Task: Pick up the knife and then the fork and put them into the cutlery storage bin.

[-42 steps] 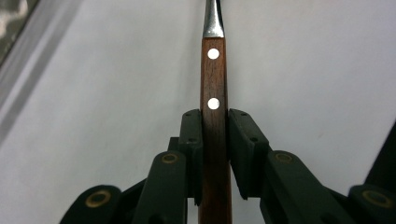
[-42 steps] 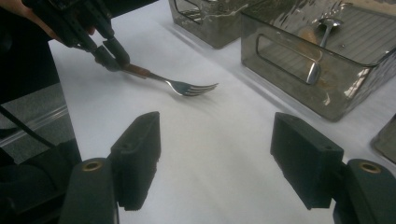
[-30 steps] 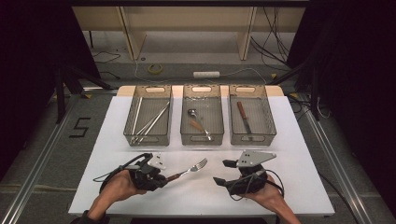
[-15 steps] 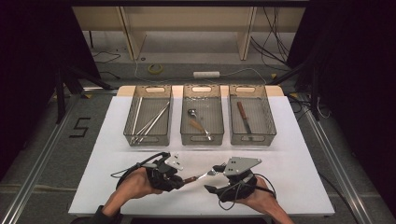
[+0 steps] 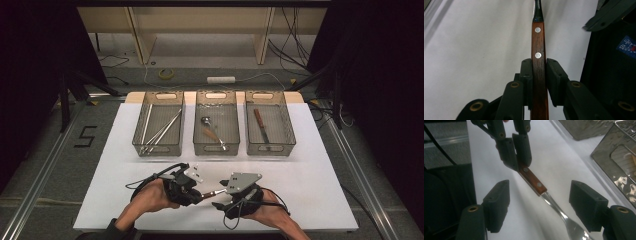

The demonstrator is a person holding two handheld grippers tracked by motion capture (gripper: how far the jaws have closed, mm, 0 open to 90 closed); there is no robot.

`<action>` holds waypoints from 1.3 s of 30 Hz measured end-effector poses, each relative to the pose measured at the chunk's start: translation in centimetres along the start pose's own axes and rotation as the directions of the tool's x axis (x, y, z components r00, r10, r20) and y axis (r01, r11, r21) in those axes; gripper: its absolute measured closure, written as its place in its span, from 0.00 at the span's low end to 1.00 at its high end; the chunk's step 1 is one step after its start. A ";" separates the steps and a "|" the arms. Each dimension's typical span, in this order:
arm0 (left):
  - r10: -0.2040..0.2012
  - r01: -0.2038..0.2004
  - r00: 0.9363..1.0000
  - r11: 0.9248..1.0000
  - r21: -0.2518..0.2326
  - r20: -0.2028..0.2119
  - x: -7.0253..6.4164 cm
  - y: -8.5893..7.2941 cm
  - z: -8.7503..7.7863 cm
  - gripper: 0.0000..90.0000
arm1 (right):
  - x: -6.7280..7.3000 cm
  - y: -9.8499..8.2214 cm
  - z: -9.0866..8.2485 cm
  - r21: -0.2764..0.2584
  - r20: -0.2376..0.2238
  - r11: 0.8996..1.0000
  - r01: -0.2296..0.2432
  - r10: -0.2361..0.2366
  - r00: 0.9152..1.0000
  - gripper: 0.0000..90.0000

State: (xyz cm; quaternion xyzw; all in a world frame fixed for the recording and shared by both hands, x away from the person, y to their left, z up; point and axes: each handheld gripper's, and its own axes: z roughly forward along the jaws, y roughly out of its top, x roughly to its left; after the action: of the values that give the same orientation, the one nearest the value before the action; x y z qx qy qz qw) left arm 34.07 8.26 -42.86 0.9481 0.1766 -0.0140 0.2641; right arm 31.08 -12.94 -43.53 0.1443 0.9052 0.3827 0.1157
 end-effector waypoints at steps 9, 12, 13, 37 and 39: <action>0.008 -0.008 1.000 1.000 0.023 0.016 -0.4 0.5 0.2 0.84 | 0.4 0.3 1.8 0.065 0.015 0.994 0.083 -0.084 0.996 0.41; 0.014 -0.015 1.000 1.000 0.021 0.022 -0.5 0.5 0.2 0.84 | 0.5 0.2 2.2 0.087 0.002 0.987 0.136 -0.137 0.991 0.46; 0.015 -0.015 1.000 1.000 0.022 0.027 -0.5 0.5 0.2 0.84 | 0.6 0.3 2.3 0.081 0.002 0.988 0.128 -0.128 0.992 0.48; 0.052 -0.050 0.997 0.998 -0.036 0.055 -0.5 0.6 -0.4 0.81 | 1.8 0.4 3.0 0.154 -0.023 0.924 0.350 -0.351 0.936 0.85; 0.051 -0.048 0.996 0.998 -0.043 0.068 -0.4 0.5 -0.6 0.80 | 1.9 0.4 2.9 0.148 -0.015 0.918 0.369 -0.371 0.929 0.86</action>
State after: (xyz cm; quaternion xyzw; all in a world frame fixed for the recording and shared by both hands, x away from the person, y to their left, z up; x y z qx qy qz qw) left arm 33.87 8.05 -42.05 0.9455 0.1441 -0.0368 0.2897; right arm 30.30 -10.08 -45.45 -0.0185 0.9413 0.2846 0.1807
